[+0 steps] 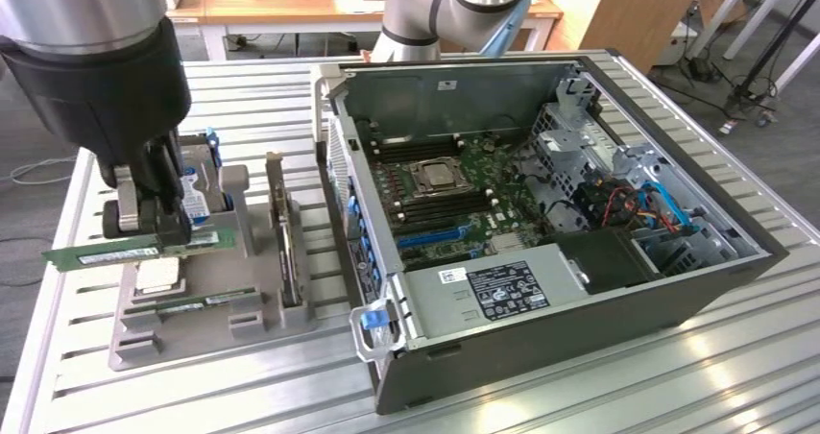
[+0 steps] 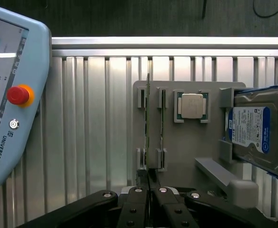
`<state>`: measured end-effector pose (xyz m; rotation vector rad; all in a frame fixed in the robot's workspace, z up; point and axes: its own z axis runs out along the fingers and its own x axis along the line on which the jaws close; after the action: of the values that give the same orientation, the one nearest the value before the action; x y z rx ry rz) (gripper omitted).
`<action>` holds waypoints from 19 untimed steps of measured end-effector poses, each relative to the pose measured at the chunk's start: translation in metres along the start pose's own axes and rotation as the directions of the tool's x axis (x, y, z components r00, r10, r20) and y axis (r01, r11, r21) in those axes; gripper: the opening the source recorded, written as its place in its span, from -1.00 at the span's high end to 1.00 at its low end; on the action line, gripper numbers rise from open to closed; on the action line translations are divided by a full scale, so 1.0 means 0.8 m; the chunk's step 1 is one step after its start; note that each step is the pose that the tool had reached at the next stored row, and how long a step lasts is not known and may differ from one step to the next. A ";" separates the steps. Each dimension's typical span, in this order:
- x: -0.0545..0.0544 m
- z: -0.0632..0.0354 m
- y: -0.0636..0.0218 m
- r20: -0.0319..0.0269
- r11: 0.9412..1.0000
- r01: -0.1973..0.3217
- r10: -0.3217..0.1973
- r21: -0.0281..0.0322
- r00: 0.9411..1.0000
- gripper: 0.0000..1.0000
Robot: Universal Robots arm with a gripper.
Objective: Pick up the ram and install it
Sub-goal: 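Pick up the ram and move it above insertion slot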
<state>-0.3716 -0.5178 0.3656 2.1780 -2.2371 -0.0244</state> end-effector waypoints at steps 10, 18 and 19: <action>0.000 -0.028 0.000 0.000 1.000 0.000 0.000 0.000 1.000 0.77; 0.000 -0.046 0.001 0.000 1.000 0.000 0.000 0.000 1.000 0.77; 0.000 -0.048 0.001 0.000 1.000 0.000 0.000 0.000 1.000 0.77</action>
<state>-0.3713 -0.5178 0.4041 2.1781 -2.2371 -0.0244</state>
